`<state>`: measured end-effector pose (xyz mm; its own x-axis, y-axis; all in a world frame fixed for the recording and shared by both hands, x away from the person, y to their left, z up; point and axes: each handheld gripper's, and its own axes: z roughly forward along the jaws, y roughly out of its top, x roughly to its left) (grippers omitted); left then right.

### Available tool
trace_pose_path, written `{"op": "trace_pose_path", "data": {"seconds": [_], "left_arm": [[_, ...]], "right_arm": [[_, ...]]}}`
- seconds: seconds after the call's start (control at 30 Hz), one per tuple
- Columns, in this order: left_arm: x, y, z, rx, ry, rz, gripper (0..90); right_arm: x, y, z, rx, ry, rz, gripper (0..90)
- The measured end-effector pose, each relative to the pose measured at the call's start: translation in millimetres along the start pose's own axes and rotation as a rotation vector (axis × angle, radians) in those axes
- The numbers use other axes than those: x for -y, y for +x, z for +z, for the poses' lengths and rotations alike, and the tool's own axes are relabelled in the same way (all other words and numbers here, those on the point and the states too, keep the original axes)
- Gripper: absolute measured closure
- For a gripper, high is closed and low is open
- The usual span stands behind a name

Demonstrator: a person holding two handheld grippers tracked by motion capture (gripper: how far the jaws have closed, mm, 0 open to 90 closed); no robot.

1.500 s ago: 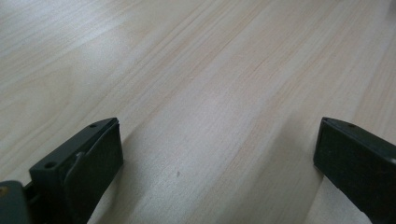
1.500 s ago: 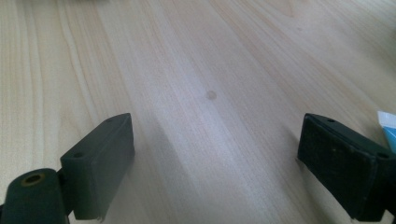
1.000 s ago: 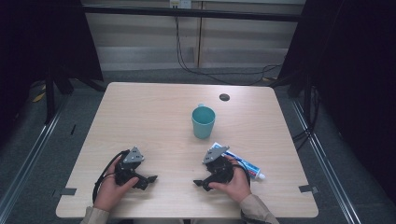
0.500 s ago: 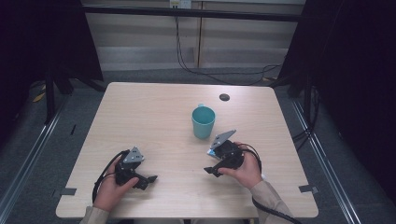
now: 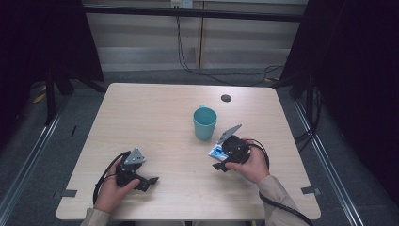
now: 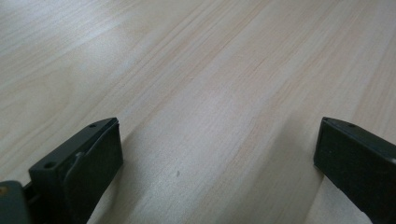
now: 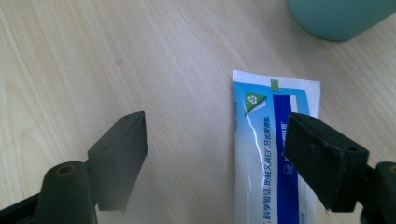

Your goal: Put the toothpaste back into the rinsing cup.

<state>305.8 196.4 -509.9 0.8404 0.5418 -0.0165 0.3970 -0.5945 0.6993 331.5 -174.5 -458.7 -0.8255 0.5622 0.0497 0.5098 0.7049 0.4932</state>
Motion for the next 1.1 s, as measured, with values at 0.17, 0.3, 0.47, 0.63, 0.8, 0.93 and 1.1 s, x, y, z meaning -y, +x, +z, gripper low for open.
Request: {"op": "trace_pose_path", "data": {"seconds": [0.17, 0.3, 0.47, 0.63, 0.8, 0.93, 1.1], "left_arm": [[0.0, 0.1, 0.0, 0.0, 0.0, 0.0, 0.8], [0.0, -0.1, 0.3, 0.005, -0.002, -0.004, 0.8], [-0.1, 0.1, 0.3, 0.005, -0.001, -0.001, 0.7], [0.0, -0.1, 0.4, 0.007, -0.002, -0.005, 0.7], [-0.1, 0.1, 0.5, 0.007, -0.002, -0.005, 0.6], [-0.1, 0.0, 0.5, 0.007, -0.001, -0.005, 0.6], [-0.1, 0.1, 0.6, 0.008, -0.002, -0.006, 0.6]], "right_arm": [[0.9, -6.4, -1.0, -0.004, 0.029, 0.022, 22.2], [2.3, -11.9, -1.4, -0.007, 0.056, 0.04, 22.5], [3.2, -16.5, -0.6, -0.013, 0.071, 0.061, 23.1], [2.6, -20.0, 1.1, -0.001, 0.107, 0.059, 23.3], [2.8, -21.7, 3.9, 0.013, 0.144, 0.063, 24.0], [4.3, -24.2, 6.9, 0.015, 0.168, 0.067, 25.8], [5.5, -27.0, 9.1, 0.017, 0.201, 0.079, 30.3]]}}
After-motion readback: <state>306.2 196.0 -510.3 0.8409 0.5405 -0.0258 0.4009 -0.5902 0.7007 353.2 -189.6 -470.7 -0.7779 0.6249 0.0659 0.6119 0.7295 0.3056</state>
